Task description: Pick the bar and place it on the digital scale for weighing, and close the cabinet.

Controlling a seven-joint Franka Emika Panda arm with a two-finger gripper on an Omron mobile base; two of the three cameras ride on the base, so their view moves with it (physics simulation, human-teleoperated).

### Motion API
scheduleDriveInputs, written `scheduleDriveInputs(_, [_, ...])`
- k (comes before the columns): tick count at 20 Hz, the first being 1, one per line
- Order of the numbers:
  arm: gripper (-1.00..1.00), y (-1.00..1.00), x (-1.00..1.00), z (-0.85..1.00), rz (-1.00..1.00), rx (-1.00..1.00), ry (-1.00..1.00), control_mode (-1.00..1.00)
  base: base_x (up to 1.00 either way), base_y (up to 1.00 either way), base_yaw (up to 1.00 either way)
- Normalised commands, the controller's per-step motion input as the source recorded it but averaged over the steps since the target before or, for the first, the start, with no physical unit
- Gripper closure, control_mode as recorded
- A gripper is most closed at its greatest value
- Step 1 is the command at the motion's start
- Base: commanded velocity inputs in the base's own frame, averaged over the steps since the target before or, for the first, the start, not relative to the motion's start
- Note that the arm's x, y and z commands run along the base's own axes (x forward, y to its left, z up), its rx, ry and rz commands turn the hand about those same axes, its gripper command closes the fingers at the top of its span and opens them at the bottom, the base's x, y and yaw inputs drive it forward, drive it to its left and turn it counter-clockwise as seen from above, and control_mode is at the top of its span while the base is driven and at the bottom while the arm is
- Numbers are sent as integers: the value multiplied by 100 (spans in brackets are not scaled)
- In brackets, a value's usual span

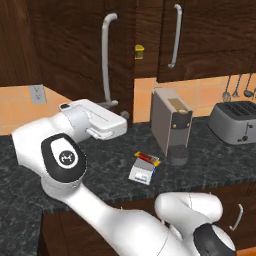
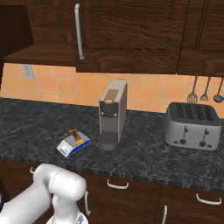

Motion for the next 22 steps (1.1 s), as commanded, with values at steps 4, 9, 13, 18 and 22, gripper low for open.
scheduleDriveInputs(4, [-100, -66, 43, -2, 0, 0, 0, -100, 0, 0, 0])
scheduleDriveInputs(9, [-100, -53, 35, 0, 0, 0, 2, -100, 0, 0, 0])
scheduleDriveInputs(13, [-100, -57, 41, 5, 0, 0, 4, -100, 0, 0, 0])
scheduleDriveInputs(18, [-100, -49, 49, 4, 6, 3, 0, -100, 0, 0, 0])
scheduleDriveInputs(22, [-100, -59, 49, 0, 5, 7, 0, -100, 0, 0, 0])
